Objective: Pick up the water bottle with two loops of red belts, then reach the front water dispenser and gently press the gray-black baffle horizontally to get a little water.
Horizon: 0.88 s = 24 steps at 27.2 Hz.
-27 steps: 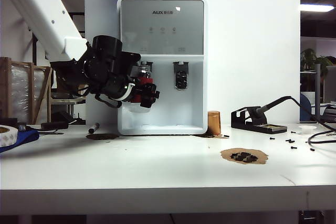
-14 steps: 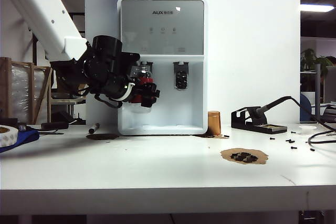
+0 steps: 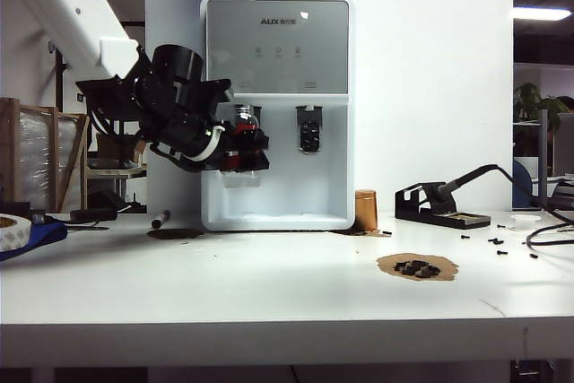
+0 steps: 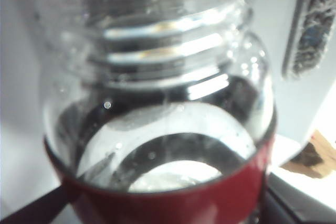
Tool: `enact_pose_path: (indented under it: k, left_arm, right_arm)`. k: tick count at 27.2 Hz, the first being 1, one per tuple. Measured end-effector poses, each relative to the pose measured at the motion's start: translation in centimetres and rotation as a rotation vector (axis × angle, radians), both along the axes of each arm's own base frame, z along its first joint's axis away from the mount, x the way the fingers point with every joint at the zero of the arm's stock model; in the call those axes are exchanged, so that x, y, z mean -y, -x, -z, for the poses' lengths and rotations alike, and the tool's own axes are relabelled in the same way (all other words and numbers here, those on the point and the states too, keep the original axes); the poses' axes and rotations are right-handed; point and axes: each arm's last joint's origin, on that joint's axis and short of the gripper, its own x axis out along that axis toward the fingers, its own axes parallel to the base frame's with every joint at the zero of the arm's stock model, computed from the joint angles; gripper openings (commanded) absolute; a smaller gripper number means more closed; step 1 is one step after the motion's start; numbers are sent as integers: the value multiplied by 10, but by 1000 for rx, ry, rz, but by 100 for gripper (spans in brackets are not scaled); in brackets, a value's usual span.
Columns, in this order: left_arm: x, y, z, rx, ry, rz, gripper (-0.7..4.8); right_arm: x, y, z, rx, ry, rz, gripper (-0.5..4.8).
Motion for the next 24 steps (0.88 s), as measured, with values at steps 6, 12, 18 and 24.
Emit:
enact_pose_path:
  k: [6, 12, 18, 24]
  left_arm:
    - [-5, 14, 0, -24, 9, 50, -5]
    - [-10, 33, 3, -39, 15, 85, -4]
    - [-11, 75, 7, -56, 34, 247, -4]
    - [-3, 110, 33, -35, 9, 412, -5]
  right_arm:
    - [0, 0, 0, 0, 0, 0, 345]
    - [0, 0, 0, 0, -1, -2, 346]
    - [0, 1, -1, -2, -12, -20, 346]
    - [1, 9, -8, 29, -18, -22, 346]
